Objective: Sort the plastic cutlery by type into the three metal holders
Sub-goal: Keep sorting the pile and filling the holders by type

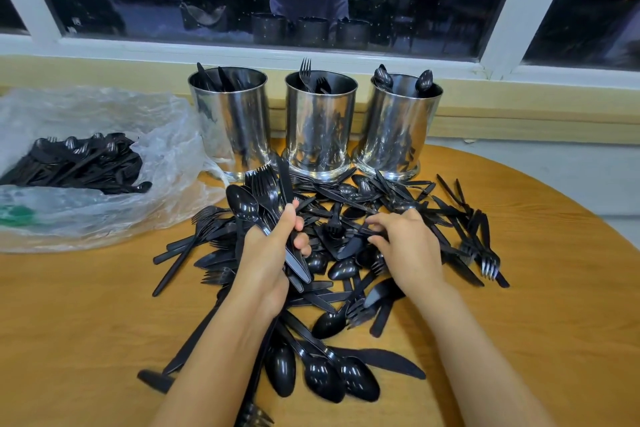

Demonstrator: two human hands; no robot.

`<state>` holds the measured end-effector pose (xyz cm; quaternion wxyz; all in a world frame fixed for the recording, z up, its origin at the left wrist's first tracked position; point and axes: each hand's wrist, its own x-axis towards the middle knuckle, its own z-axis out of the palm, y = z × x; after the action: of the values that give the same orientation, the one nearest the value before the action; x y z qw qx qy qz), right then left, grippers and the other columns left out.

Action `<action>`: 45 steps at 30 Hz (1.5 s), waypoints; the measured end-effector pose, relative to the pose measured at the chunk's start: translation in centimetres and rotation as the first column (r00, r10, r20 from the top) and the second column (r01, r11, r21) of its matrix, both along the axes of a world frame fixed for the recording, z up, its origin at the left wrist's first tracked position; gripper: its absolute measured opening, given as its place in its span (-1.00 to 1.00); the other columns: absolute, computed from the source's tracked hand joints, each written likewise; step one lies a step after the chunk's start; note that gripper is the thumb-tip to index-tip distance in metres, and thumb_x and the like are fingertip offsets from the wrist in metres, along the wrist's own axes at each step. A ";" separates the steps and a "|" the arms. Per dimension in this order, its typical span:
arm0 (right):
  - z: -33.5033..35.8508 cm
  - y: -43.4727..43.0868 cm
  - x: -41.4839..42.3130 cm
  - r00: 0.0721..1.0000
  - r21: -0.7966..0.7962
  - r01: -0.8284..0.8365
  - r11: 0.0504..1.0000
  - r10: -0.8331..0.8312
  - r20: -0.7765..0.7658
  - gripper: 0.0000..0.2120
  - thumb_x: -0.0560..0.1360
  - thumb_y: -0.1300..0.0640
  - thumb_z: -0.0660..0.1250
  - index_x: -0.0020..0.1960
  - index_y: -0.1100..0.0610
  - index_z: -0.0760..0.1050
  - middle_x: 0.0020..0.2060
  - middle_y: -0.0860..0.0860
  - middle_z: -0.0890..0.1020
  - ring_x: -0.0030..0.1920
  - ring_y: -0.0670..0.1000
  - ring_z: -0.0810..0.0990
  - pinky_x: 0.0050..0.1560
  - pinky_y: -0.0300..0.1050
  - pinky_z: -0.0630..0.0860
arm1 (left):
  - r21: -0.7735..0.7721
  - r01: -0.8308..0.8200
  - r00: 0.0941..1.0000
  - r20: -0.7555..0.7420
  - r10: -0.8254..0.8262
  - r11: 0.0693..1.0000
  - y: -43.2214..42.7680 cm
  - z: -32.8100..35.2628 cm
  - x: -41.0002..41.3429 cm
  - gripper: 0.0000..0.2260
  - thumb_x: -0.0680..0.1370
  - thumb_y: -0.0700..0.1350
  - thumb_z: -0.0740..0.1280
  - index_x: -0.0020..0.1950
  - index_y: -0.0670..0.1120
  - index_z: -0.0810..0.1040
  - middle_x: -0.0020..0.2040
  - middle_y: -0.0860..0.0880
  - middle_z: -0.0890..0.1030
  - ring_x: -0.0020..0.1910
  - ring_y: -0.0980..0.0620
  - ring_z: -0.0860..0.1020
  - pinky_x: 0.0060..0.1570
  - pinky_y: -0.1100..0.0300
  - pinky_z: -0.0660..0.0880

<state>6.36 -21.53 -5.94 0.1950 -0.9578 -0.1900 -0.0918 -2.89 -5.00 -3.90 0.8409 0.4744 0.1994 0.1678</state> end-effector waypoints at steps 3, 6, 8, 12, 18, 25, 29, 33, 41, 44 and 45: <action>0.4 0.1 -0.1 0.989 0.105 -0.089 0.990 0.076 0.127 -0.66 0.50 0.12 0.42 0.26 -0.05 0.55 0.02 -0.12 0.64 0.05 -0.08 0.49 -0.05 -0.15 0.49 | -0.002 0.002 1.000 -0.006 -0.002 1.000 0.0 0.1 0.0 -0.83 0.64 -0.11 0.26 0.14 -0.15 0.56 -0.30 0.02 0.45 -0.42 0.08 0.33 -0.37 0.23 0.38; 1.1 0.0 -0.2 0.955 0.368 -0.202 0.908 0.099 0.280 -0.61 0.47 0.20 0.44 0.28 0.03 0.55 -0.07 -0.14 0.59 -0.13 -0.15 0.46 -0.06 -0.24 0.49 | 0.016 0.009 1.000 -0.015 -0.009 1.000 0.0 0.2 0.0 -0.84 0.64 -0.10 0.26 0.12 -0.14 0.57 -0.29 0.01 0.45 -0.42 0.08 0.34 -0.29 0.18 0.37; 1.7 -0.2 -0.3 0.916 0.477 -0.272 0.835 0.073 0.394 -0.61 0.49 0.23 0.41 0.30 0.08 0.52 -0.09 -0.14 0.52 -0.19 -0.17 0.43 -0.09 -0.37 0.42 | 0.029 0.014 1.000 -0.022 -0.013 0.999 0.0 0.2 -0.1 -0.85 0.63 -0.09 0.27 0.10 -0.12 0.58 -0.30 0.01 0.45 -0.41 0.08 0.35 -0.24 0.16 0.37; 3.1 -0.3 -1.2 0.883 0.705 -0.346 0.619 -0.040 0.468 -0.73 0.51 0.29 0.39 0.16 0.06 0.50 -0.10 -0.08 0.51 -0.19 -0.10 0.49 -0.12 -0.29 0.45 | 0.001 0.026 0.999 -0.029 -0.026 1.000 -0.1 0.5 -0.3 -0.86 0.60 -0.08 0.31 -0.06 -0.14 0.56 -0.35 0.01 0.46 -0.42 0.07 0.38 -0.23 0.16 0.39; 3.7 0.6 -2.6 0.997 0.984 -0.060 0.169 0.068 0.049 -0.87 0.51 0.35 0.36 -0.08 0.15 0.48 -0.23 -0.06 0.65 -0.13 0.07 0.70 -0.07 -0.19 0.60 | -0.047 0.017 1.000 -0.018 -0.018 0.999 0.0 0.4 -0.1 -0.84 0.62 -0.12 0.30 0.02 -0.21 0.56 -0.24 -0.04 0.61 -0.32 0.06 0.60 -0.25 0.22 0.59; 1.9 3.2 -4.6 0.855 0.930 0.255 0.266 0.387 -0.345 -0.89 0.49 0.29 0.40 0.01 0.22 0.54 -0.20 0.08 0.67 -0.20 -0.04 0.65 -0.18 -0.26 0.57 | -0.070 0.019 0.999 0.041 -0.016 0.997 -0.3 0.5 0.0 -0.85 0.65 -0.16 0.22 0.12 -0.16 0.55 0.09 -0.17 0.69 0.08 -0.08 0.67 0.07 0.06 0.62; 1.2 4.0 -5.3 0.873 0.830 0.068 0.553 0.370 -0.318 -0.94 0.45 0.19 0.46 -0.08 0.14 0.62 -0.24 -0.02 0.67 -0.24 -0.06 0.59 -0.22 -0.29 0.53 | -0.027 0.018 0.999 0.034 -0.017 0.999 -0.2 0.7 -0.1 -0.82 0.64 -0.15 0.22 0.04 -0.17 0.60 0.01 -0.11 0.72 0.02 -0.03 0.69 0.02 0.04 0.61; 1.7 3.7 -5.1 0.876 0.794 -0.072 0.603 0.419 -0.238 -0.98 0.46 0.15 0.46 -0.15 0.08 0.65 -0.31 -0.10 0.65 -0.28 -0.15 0.54 -0.25 -0.34 0.46 | -0.019 -0.046 0.999 -0.026 0.045 0.999 0.0 0.7 -0.1 -0.80 0.64 -0.13 0.25 0.03 -0.25 0.57 -0.26 -0.04 0.68 -0.28 0.08 0.64 -0.22 0.15 0.61; 0.5 0.2 -0.3 0.995 0.361 -0.015 0.932 0.049 -0.084 -0.82 0.53 0.17 0.37 0.12 0.03 0.61 -0.13 -0.08 0.61 -0.18 -0.19 0.51 -0.04 -0.35 0.47 | -0.011 -0.021 0.997 -0.076 0.020 1.000 0.3 0.5 -0.2 -0.81 0.63 -0.10 0.28 -0.05 -0.23 0.53 -0.39 0.01 0.51 -0.32 0.02 0.43 -0.27 0.20 0.50; -0.3 0.1 0.3 0.990 0.162 -0.015 0.987 0.037 -0.133 -0.72 0.57 0.13 0.32 0.27 -0.03 0.53 0.07 0.01 0.53 0.01 -0.02 0.57 0.11 -0.14 0.48 | -0.001 0.006 0.997 -0.078 -0.006 1.000 0.3 0.5 -0.3 -0.80 0.63 -0.11 0.28 -0.02 -0.24 0.55 -0.39 0.01 0.53 -0.29 0.01 0.43 -0.32 0.24 0.52; -0.3 0.2 0.3 0.990 0.140 -0.024 0.990 0.043 -0.132 -0.71 0.58 0.13 0.31 0.28 -0.04 0.52 0.08 0.01 0.53 0.03 -0.01 0.57 0.10 -0.13 0.48 | 0.004 0.011 0.997 -0.082 -0.011 1.000 0.2 0.6 -0.3 -0.80 0.63 -0.11 0.28 -0.05 -0.24 0.56 -0.39 0.00 0.52 -0.29 0.01 0.43 -0.30 0.23 0.52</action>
<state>6.64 -21.31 -6.27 0.2748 -0.9427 -0.1858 -0.0364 -3.17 -4.77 -3.33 0.8318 0.4840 0.2305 0.1440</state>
